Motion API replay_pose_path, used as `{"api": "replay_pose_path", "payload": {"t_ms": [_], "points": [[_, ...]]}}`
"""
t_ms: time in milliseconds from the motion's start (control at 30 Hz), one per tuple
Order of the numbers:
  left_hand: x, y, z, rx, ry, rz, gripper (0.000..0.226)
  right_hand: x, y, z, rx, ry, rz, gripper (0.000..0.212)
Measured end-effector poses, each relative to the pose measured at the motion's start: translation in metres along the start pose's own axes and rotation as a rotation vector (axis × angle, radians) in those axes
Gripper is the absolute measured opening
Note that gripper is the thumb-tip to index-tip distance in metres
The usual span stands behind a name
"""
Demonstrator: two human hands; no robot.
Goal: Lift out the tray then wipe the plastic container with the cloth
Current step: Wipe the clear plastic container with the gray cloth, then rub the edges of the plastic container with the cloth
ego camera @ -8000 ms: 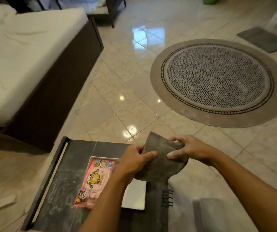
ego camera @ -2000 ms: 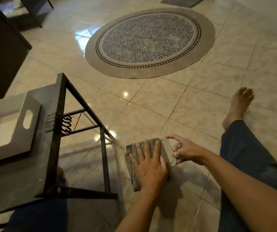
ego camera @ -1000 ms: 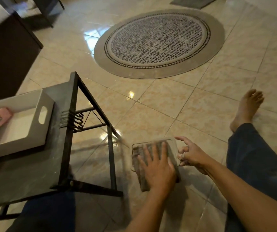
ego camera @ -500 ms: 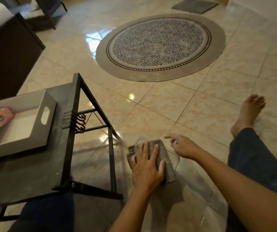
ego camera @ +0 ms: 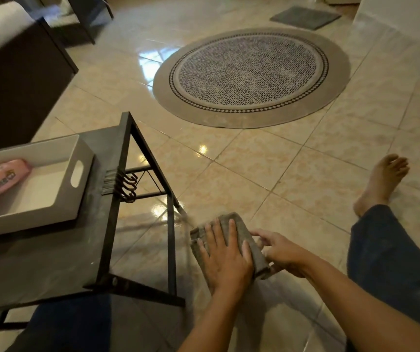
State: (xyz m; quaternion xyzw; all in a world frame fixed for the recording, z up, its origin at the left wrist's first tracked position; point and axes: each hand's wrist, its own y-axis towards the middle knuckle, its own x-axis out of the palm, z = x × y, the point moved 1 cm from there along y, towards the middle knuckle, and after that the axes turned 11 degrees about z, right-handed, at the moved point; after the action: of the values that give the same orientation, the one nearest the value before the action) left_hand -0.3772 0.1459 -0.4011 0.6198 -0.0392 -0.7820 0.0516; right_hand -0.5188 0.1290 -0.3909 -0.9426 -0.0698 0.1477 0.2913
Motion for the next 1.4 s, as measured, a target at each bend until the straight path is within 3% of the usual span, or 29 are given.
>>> {"api": "replay_pose_path", "payload": {"t_ms": [100,267,333,433,600,833,900,967,1033,1067,1133,1200,1333,1400], "points": [[0.010,-0.020,0.008,0.035,-0.058,-0.040,0.068,0.007,-0.008,0.004,-0.008,0.089,0.102,0.055],[0.009,0.043,0.002,0.032,-0.006,-0.138,0.064,0.019,-0.009,0.013,0.047,0.328,0.156,0.053],[0.008,0.043,0.005,0.003,-0.014,-0.150,0.064,0.021,-0.004,0.013,0.050,0.343,0.199,0.055],[0.008,0.010,0.014,0.095,0.027,-0.212,0.061,0.020,0.002,0.013,0.060,0.385,0.256,0.062],[0.020,0.047,-0.008,0.145,-0.010,-0.163,0.063,0.015,0.005,0.014,0.066,0.422,0.243,0.063],[0.014,0.031,-0.001,0.277,-0.076,-0.148,0.069,0.010,-0.004,0.001,0.024,0.369,0.231,0.065],[0.005,0.049,-0.010,-0.005,-0.235,-0.154,0.089,0.011,-0.004,0.002,0.024,0.359,0.238,0.062],[0.002,0.055,-0.025,-0.491,-0.583,-0.244,0.108,0.011,-0.003,0.005,0.042,0.354,0.260,0.060],[-0.006,0.047,-0.038,-0.819,-0.912,-0.385,0.091,0.011,-0.001,0.004,0.056,0.368,0.280,0.059],[-0.009,0.045,-0.044,-0.837,-0.941,-0.403,0.070,0.011,0.000,0.004,0.063,0.389,0.290,0.059],[-0.013,0.044,-0.051,-0.783,-0.894,-0.285,0.035,0.011,0.001,0.002,0.089,0.435,0.299,0.058],[-0.027,0.045,-0.050,-0.682,-0.811,-0.130,0.017,0.012,0.000,0.001,0.128,0.420,0.307,0.057],[-0.081,0.041,-0.032,-0.391,-0.773,-0.037,0.021,-0.001,-0.014,-0.021,-0.027,-0.015,0.614,0.054],[-0.116,0.041,-0.024,-0.273,-0.819,-0.017,0.025,-0.005,-0.028,-0.052,-0.204,0.063,0.644,0.055]]}}
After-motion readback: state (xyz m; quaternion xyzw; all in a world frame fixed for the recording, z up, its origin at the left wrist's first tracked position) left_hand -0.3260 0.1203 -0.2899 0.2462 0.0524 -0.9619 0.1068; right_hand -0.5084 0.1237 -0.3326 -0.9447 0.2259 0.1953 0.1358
